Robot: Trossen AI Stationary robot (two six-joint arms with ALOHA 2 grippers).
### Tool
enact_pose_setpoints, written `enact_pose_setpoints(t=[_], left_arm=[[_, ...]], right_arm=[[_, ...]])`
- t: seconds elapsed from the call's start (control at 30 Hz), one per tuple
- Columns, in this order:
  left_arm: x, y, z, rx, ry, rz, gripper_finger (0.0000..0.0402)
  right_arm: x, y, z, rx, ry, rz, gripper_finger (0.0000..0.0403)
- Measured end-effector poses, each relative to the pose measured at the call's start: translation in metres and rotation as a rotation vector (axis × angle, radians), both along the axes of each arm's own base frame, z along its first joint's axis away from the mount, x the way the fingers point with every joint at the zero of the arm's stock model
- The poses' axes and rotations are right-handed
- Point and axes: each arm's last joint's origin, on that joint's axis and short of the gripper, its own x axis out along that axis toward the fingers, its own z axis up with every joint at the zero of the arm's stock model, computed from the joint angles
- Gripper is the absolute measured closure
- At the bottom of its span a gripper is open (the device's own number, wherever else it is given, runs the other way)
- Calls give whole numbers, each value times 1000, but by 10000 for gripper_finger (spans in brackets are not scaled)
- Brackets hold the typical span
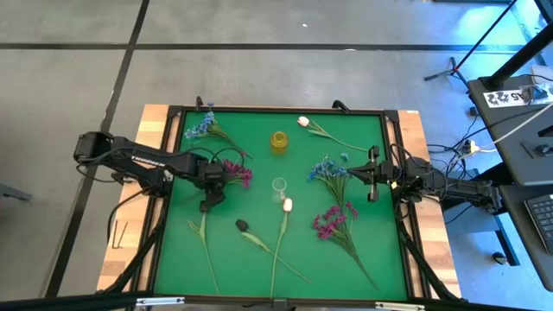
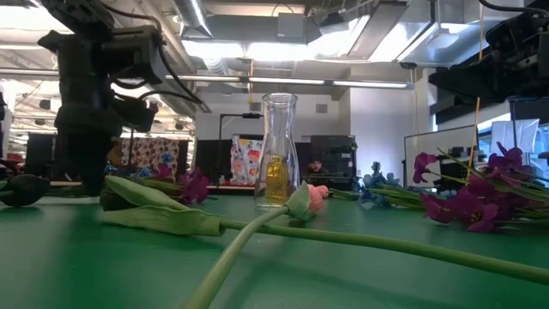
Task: Sort flowers into vase by color
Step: Put the left purple flowers into the transparent vase
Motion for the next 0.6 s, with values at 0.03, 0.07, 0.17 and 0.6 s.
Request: enact_pose_setpoints(t=[0.03,0.07,0.17,0.6], left_arm=[[0,0,0,0,0,0,253],[0,0,0,0,0,0,257],[0,0,0,9,0,2,265],[0,1,0,37,-7,51,300]], right_arm=[[0,0,0,0,0,0,400],[0,0,0,0,0,0,400],[0,0,0,0,0,0,400],[0,0,0,0,0,0,400]])
